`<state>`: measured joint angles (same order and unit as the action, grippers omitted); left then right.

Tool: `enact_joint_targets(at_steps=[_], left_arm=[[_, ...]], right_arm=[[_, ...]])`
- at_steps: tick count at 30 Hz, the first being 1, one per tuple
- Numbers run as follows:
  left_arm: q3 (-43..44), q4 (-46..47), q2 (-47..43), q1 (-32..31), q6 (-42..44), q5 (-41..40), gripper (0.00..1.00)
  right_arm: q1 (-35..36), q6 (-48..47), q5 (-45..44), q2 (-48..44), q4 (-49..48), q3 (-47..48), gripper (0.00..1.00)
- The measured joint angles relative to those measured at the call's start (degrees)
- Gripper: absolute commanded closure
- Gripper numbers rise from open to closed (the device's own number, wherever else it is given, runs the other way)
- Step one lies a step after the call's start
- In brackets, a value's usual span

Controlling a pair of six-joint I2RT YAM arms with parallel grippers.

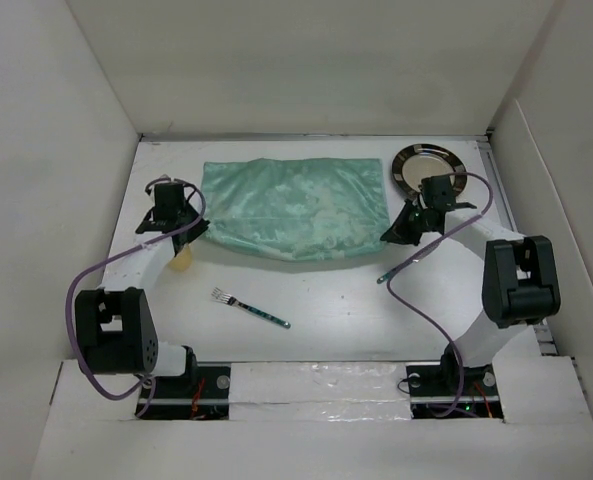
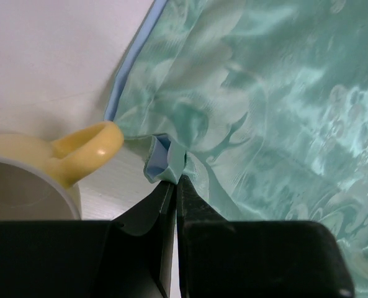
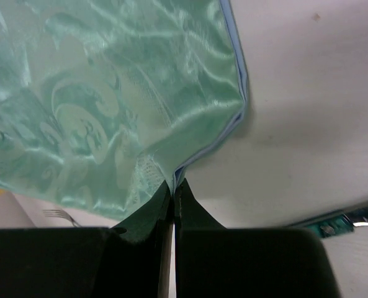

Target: Set the dinner table for one person

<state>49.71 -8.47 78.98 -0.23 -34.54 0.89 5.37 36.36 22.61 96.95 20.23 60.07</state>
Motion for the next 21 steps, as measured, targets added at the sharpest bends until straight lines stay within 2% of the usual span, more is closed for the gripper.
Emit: enact_joint_targets(at_steps=[5, 11, 21], left_arm=[[-1.22, 0.46, -2.25, -1.27, 1.2, 0.22, 1.0], [-4.42, -2.54, -9.53, -1.55, 3.91, 0.22, 1.0], [-7.06, -9.86, -17.81, -2.51, 6.86, 0.42, 1.0]], right_arm=[[-0.79, -1.92, -1.6, -7.02, 1.01, -5.16, 0.98], [-2.95, -3.19, -2.95, -15.3, 2.4, -9.79, 0.98], [-3.41, -3.82, -3.15, -17.35, 5.55, -13.11, 0.97]])
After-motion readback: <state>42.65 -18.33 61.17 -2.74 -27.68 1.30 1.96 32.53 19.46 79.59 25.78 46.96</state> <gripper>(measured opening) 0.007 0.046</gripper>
